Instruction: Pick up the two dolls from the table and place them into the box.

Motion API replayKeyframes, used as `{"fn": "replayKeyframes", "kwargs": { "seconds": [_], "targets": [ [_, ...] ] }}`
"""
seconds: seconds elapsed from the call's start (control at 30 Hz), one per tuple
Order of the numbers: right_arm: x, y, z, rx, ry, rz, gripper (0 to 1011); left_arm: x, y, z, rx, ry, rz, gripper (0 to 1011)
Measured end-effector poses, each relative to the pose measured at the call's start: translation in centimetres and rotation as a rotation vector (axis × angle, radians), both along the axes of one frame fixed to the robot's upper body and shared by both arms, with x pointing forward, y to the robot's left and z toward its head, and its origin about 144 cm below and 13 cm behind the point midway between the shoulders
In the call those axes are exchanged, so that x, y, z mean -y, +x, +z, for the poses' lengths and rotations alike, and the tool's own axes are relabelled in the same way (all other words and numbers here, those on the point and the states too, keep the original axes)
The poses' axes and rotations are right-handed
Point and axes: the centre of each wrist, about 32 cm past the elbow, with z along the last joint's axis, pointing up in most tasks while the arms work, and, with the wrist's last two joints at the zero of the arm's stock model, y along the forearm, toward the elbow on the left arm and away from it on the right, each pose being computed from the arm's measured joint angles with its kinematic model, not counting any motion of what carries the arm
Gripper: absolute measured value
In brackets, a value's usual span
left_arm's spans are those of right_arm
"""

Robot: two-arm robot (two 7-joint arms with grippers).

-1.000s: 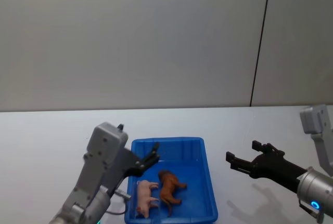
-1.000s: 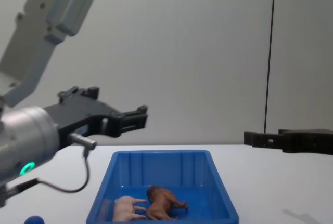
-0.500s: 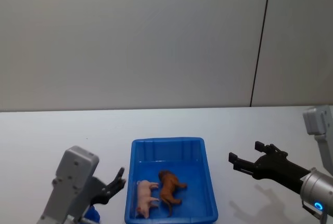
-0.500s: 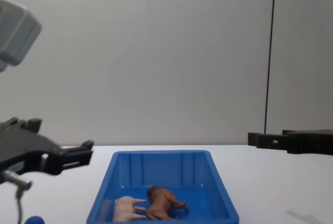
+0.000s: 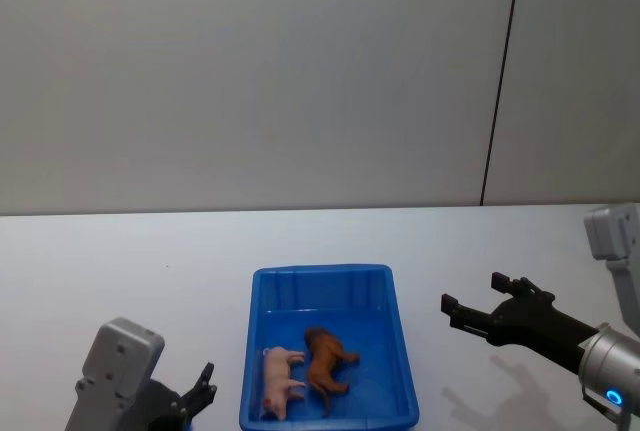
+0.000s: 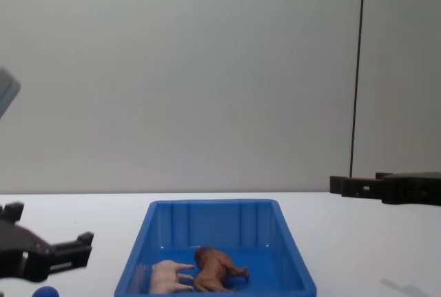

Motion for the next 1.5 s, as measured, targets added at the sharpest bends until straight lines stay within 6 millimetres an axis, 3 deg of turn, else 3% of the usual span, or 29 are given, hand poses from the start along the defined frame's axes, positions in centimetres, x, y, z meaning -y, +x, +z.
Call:
{"fn": "replayKeyframes", "kwargs": {
  "seconds": [1.1,1.5],
  "targets": [
    [0.1,0.0,0.0,0.0,-0.001,-0.001,1001,-1.6,1.1,-5.5,-0.138,-0.116,0.014,1003],
    [0.1,0.0,0.0,0.0,-0.001,-0.001,1001,-1.9,2.2,-6.1,-0.171,-0.111,0.01,707]
  ]
}}
